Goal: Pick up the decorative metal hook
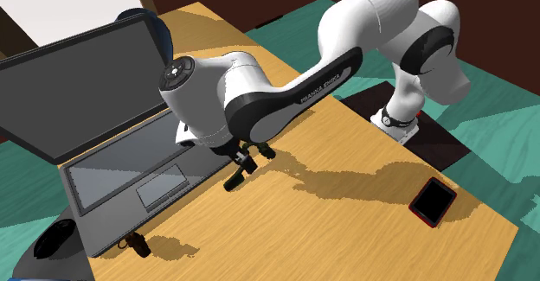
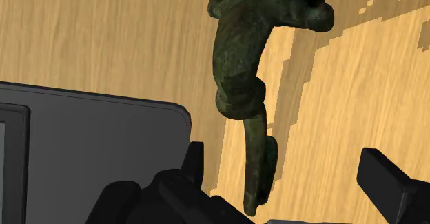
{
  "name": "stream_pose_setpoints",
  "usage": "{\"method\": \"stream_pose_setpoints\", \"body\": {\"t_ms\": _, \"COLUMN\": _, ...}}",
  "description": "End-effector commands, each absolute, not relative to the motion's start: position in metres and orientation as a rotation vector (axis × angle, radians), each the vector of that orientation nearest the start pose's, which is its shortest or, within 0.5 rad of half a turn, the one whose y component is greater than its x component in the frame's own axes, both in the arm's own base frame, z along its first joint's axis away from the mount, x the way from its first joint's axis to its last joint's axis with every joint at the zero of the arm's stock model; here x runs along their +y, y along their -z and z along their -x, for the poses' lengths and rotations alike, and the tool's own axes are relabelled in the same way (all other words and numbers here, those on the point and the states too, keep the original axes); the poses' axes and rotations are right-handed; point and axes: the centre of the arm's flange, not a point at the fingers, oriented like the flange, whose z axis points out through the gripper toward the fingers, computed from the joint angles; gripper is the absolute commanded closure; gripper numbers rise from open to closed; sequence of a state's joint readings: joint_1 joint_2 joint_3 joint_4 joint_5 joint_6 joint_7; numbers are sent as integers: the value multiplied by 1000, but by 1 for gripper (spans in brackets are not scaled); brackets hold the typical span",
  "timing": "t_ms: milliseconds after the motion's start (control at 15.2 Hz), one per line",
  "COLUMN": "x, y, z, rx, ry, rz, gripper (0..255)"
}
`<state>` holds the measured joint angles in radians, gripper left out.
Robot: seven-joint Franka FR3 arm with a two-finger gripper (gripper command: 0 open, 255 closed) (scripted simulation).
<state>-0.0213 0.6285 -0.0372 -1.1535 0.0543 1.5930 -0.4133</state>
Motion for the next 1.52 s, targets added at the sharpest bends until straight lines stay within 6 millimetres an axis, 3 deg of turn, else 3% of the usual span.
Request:
{"method": "stream_pose_setpoints", "body": {"t_ms": 0, "x": -29, "y": -409, "z": -723, "rx": -548, "ry": -279, "rz": 3005, "gripper": 0}}
{"method": "stream_pose_setpoints", "body": {"t_ms": 528, "x": -29, "y": -374, "z": -723, "rx": -548, "ry": -279, "rz": 3005, "gripper": 0}}
{"method": "stream_pose_setpoints", "body": {"t_ms": 594, "x": -29, "y": -374, "z": -723, "rx": -548, "ry": -279, "rz": 3005, "gripper": 255}}
{"method": "stream_pose_setpoints", "body": {"t_ms": 1188, "x": -29, "y": -374, "z": -723, "rx": -548, "ry": -279, "rz": 3005, "gripper": 255}}
{"method": "stream_pose_setpoints", "body": {"t_ms": 1452, "x": -29, "y": -395, "z": -723, "rx": -548, "ry": -279, "rz": 3005, "gripper": 255}}
